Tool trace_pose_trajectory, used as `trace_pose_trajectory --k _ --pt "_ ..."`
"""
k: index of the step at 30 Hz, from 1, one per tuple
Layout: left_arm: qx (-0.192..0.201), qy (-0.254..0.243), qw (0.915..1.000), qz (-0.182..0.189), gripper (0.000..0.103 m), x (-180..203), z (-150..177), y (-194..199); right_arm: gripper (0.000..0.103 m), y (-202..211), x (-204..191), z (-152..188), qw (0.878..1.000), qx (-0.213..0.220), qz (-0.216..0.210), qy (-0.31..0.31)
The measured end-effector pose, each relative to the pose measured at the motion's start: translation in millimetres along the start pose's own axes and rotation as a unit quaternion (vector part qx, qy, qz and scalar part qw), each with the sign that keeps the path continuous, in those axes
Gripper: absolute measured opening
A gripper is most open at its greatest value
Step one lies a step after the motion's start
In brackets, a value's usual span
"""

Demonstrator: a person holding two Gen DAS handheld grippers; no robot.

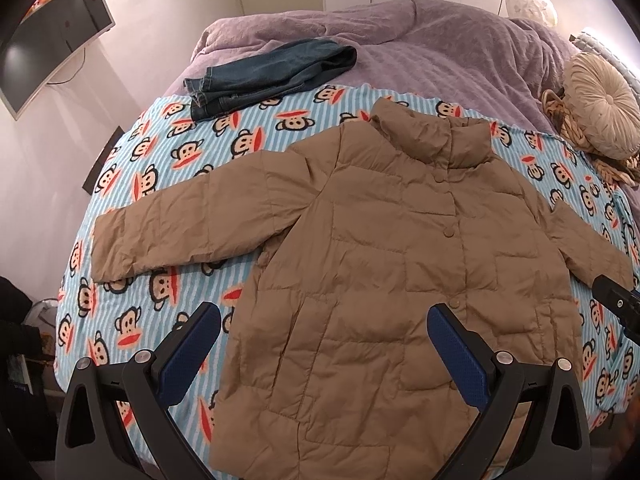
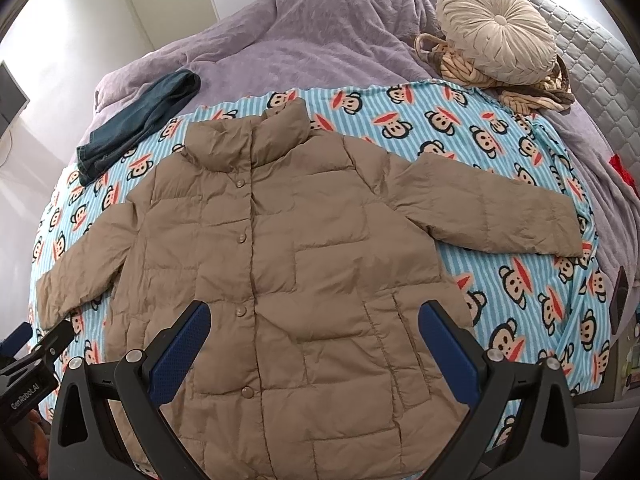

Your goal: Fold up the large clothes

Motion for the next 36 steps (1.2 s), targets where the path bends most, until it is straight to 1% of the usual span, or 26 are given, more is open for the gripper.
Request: trace_pose_trajectory --k 4,5,7,10,12,13,15,18,21,24,27,28,31,32,34,36 --pt "-0.009 0.004 1.0000 0.003 0.103 -2.3 -0.3 -5.8 0.103 -3.7 -4.9 -2.4 1.000 -0.011 -0.001 0.003" --pt "-0.011 0.005 0.9999 0.004 0.103 -3.0 -0.5 -7.2 0.103 -4.7 -3.4 -8.2 1.000 -0.014 -0.001 0.003" --pt "-0.014 0.005 0.9998 0.012 0.103 -3.7 -1.2 -10.3 0.103 -7.0 -5.7 -10.1 1.000 -0.020 -0.004 0.004" --pt "-0.017 0.011 0.9989 0.043 0.103 -6.3 -2.7 -15.5 0.103 -11.6 -7.6 -15.9 0.999 -0.030 -0.022 0.000" --pt "-0.020 0.022 0.9969 0.073 0.103 -11.4 -4.5 -21.7 0.103 -14.9 -10.9 -18.0 0.998 -0.036 -0.042 -0.002" --pt "-0.022 0.033 0.9948 0.093 0.103 -17.5 -6.1 -27.2 0.103 -16.9 -13.2 -18.3 0.998 -0.040 -0.050 -0.001" --pt "-0.023 0.052 0.9918 0.114 0.103 -28.8 -7.3 -36.3 0.103 -21.3 -21.7 -17.3 0.997 -0.044 -0.056 0.008" --pt "-0.019 0.086 0.9877 0.129 0.103 -57.7 -11.9 -57.5 0.103 -29.1 -35.8 -15.9 0.997 -0.050 -0.059 0.026" --pt "-0.019 0.131 0.9817 0.137 0.103 -98.1 -16.0 -86.2 0.103 -42.0 -47.8 -14.6 0.994 -0.069 -0.081 0.030" --pt "-0.016 0.189 0.9703 0.150 0.103 -145.4 -18.7 -117.7 0.103 -57.5 -63.8 -12.5 0.990 -0.083 -0.104 0.040" --pt "-0.018 0.248 0.9517 0.181 0.103 -189.7 -20.6 -150.8 0.103 -77.4 -85.2 -8.6 0.986 -0.100 -0.115 0.064" --pt "-0.019 0.265 0.9440 0.195 0.103 -204.4 -21.8 -164.8 0.103 -82.7 -90.6 -7.5 0.985 -0.103 -0.117 0.069" --pt "-0.021 0.295 0.9297 0.219 0.103 -235.5 -29.2 -197.1 0.103 -100.3 -111.9 -4.2 0.982 -0.116 -0.124 0.077" --pt "-0.019 0.305 0.9248 0.227 0.103 -243.8 -32.3 -205.3 0.103 -107.8 -120.7 -4.1 0.981 -0.127 -0.122 0.082" --pt "-0.009 0.325 0.9131 0.246 0.103 -262.0 -40.2 -218.0 0.103 -118.5 -133.2 -1.6 0.979 -0.140 -0.118 0.087" --pt "0.007 0.342 0.9027 0.261 0.103 -275.2 -47.6 -222.1 0.103 -129.4 -147.0 0.7 0.977 -0.150 -0.118 0.092"
Point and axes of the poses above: each gripper's, at about its wrist camera, not at the fingertips, and y roughly against the way its jaws point, x to its right, z to its underside, the point moved 5 cm from there along -y, roughly the way its jaws point, and after that the axes turned 14 degrees about -x, right-handed, at the moved point
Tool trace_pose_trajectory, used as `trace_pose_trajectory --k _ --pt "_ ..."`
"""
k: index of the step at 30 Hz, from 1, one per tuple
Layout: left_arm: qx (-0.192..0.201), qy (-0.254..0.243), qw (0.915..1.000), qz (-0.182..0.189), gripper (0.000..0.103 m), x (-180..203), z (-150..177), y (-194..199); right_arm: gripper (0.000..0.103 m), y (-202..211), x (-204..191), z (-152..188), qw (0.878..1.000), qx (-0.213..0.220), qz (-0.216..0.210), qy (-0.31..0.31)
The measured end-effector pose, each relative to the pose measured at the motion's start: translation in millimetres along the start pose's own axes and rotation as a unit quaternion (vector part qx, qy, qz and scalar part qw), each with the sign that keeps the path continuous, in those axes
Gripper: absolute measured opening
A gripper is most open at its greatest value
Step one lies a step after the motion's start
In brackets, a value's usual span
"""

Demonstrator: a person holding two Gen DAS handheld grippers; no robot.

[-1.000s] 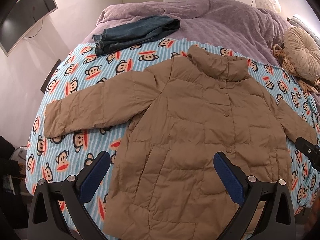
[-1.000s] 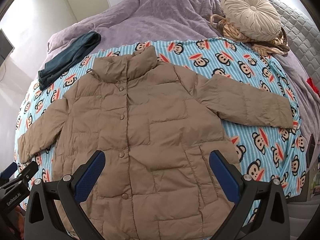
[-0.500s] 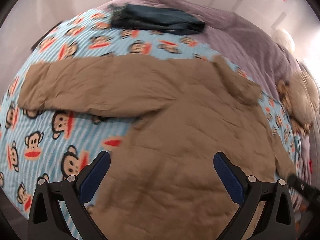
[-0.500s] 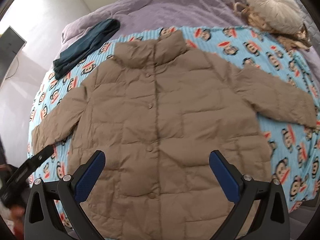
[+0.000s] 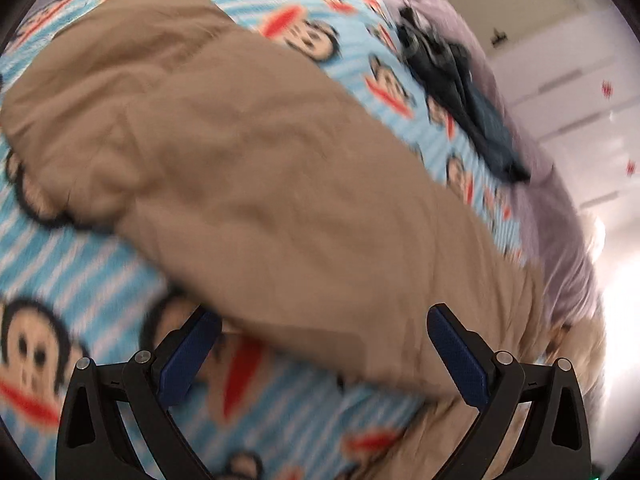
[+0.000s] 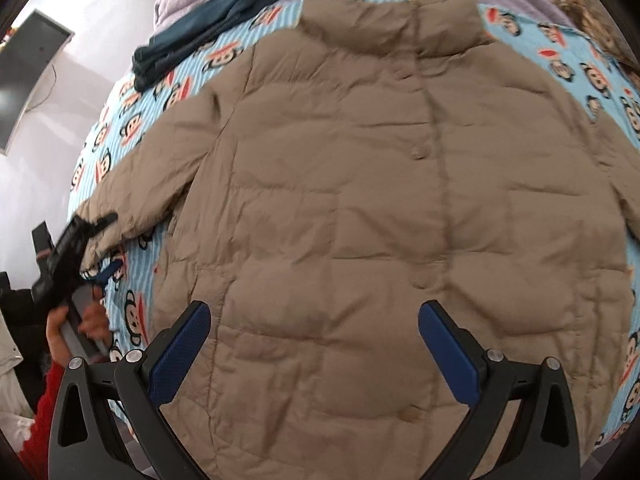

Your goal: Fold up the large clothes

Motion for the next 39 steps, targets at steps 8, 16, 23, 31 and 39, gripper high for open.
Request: trace_pose_trajectory --k 8,16,23,31,39 --pt "0.061 0.005 0.9976 -0.034 0.055 0.3 -51.1 3.6 0.103 -33.5 -40.5 -18.9 0.999 -0.012 -0.005 0.029" --pt "0.098 -0.089 0.9905 -0.038 0.013 42.7 -50.6 47.3 0.103 -38.0 -70.9 -68.8 0.998 0.029 -0.034 0.039" --pt "0.139 -0.205 0.9683 -0.033 0.013 130.7 -32.6 90.7 0.029 -51.9 -103.5 -123.1 0.990 0.052 -0.130 0.034" --pt "0.088 -0.326 0.9411 -0.010 0.013 228.9 18.1 63.0 0.022 -120.8 -142.0 -147.7 0.984 -0.017 -0.165 0.059" --pt "0.019 -0.448 0.8936 -0.022 0.013 320.1 98.7 -9.0 0.023 -69.2 -59.9 -140.1 0.976 -0.002 -0.218 -0.002"
Point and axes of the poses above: each gripper's, at about its wrist camera, not at the fingertips, and y roughly against the way its jaws point, x to its right, z to its underside, the point moved 5 cm from there along -y, roughly the way its jaws point, and after that the axes turned 14 degrees about -x, right-handed, at the moved point
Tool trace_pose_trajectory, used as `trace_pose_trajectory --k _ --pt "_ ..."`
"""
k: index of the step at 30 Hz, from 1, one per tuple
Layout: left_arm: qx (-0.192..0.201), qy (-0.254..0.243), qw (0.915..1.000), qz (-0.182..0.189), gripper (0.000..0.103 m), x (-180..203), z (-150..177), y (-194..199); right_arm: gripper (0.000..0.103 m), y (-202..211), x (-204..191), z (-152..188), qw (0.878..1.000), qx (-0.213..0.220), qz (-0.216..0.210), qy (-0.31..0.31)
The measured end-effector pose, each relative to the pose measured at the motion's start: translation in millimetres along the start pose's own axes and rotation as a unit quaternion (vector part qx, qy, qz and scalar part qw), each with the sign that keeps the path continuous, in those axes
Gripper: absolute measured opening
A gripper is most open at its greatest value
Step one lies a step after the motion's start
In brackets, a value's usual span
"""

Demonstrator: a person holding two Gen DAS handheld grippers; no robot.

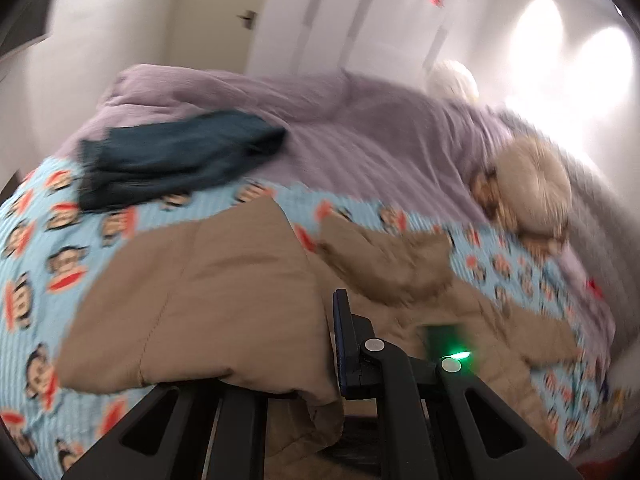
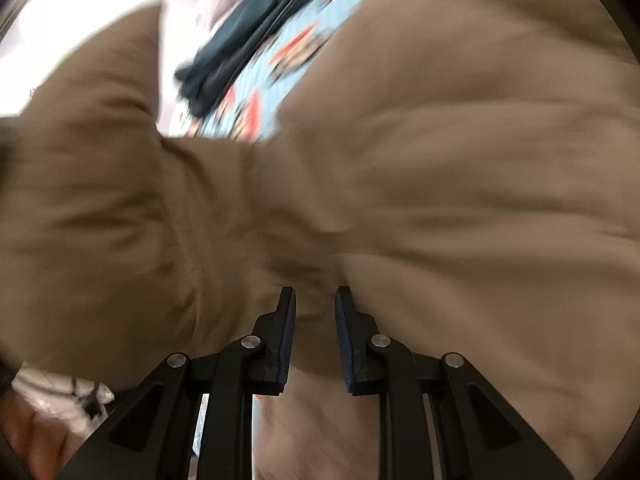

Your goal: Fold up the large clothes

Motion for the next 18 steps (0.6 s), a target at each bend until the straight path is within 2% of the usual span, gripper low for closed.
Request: trace_pose_trajectory --k 4,6,8,9,10,11,13,15,17,18 --pt "-0.062 -0.073 0.9945 -0.044 0.013 58.4 15.5 -73.0 0.023 73.0 63.5 21.5 0.995 0.063 0.059 -0.048" --pt "-0.096 -0.111 0.9863 -0.076 0.013 80.4 28.9 -105.0 0.023 105.9 97.5 32.9 0.988 0.086 0.101 -0.079" --pt "-0.111 -0.154 0.9738 -0.125 0.016 97.4 48.1 -127.6 0.023 130.2 126.3 42.4 0.982 0.096 0.127 -0.106" --pt "-0.112 -0.169 0.9696 -0.137 0.034 101.5 57.4 -131.1 0.023 137.3 135.5 45.6 0.980 0.098 0.132 -0.116" --pt "-0.115 -0.181 0.9666 -0.140 0.064 106.1 65.5 -133.6 0.023 142.0 143.8 47.4 0.978 0.099 0.135 -0.125" --pt "-0.112 -0.187 0.9668 -0.134 0.078 109.0 70.9 -132.0 0.023 146.6 150.6 48.2 0.976 0.100 0.139 -0.133" --pt "-0.100 -0.195 0.9679 -0.123 0.078 116.0 78.6 -121.2 0.025 145.9 156.1 47.6 0.974 0.103 0.142 -0.141" --pt "-0.107 -0.203 0.9663 -0.116 0.078 118.4 83.8 -109.6 0.039 147.5 154.5 39.9 0.974 0.104 0.147 -0.138" --pt "-0.094 -0.187 0.9725 -0.102 0.078 112.9 85.4 -87.6 0.062 149.0 154.2 38.9 0.973 0.107 0.159 -0.129" --pt "-0.085 -0.174 0.9765 -0.095 0.078 107.7 83.2 -77.2 0.066 148.8 148.3 33.6 0.972 0.109 0.167 -0.120"
Point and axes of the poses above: each gripper's, at about its wrist camera, not at the fingertips, and y roughly against the way its jaws point, x to its right, z to its underside, the point moved 5 cm from there along -y, roughly the way its jaws point, and after that the axes turned 14 degrees about -x, right-handed, at the moved point
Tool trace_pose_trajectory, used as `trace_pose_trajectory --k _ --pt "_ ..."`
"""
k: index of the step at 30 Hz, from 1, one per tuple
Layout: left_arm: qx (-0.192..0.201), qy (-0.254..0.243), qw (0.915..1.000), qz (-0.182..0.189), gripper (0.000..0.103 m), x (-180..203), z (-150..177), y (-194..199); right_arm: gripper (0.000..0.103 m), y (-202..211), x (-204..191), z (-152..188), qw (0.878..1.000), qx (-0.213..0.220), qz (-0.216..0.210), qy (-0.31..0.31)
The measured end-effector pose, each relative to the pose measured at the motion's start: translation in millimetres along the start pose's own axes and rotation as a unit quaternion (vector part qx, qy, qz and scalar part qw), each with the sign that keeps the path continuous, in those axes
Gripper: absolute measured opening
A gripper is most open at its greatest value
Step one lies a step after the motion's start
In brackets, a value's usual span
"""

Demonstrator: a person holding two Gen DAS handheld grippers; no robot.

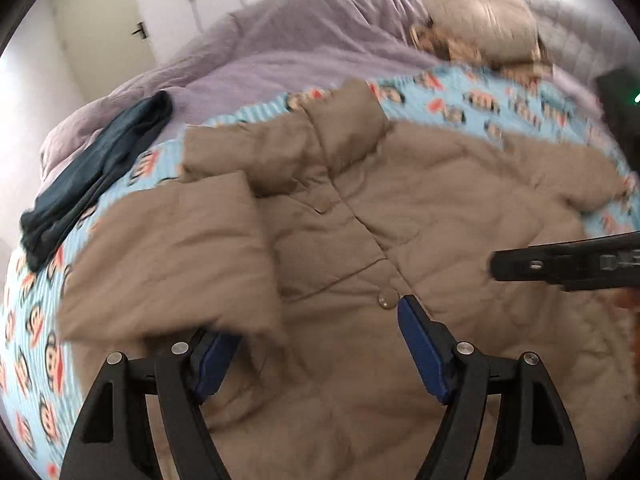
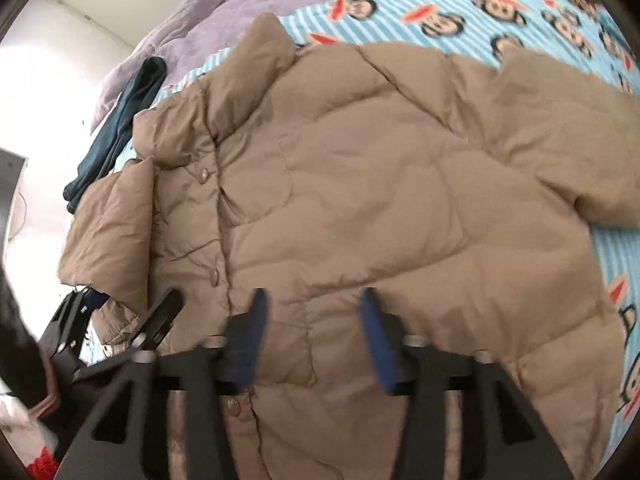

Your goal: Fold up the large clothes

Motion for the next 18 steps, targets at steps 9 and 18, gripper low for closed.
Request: trace_pose_trajectory --k 9,18 --pt "-0.021 0.276 0.9586 -0.068 0.078 -160.7 79.7 23.6 0.082 47.7 -98.2 49.5 0.952 0.108 0.100 0.267" --pt "-0.067 0.325 0.9418 -0.052 0.082 -186.1 118.7 -23.8 0.082 -28.6 -218.1 68.2 0.797 0.192 0.310 0.482"
Point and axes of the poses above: each gripper's, at about its wrist camera, not at the fingertips, and y roughly against the way its jaws point, x to its right, z to its underside, the point moved 5 cm from there along -y, roughly the way its jaws point, and after that the axes turned 14 degrees about -x, right-handed, at the moved point
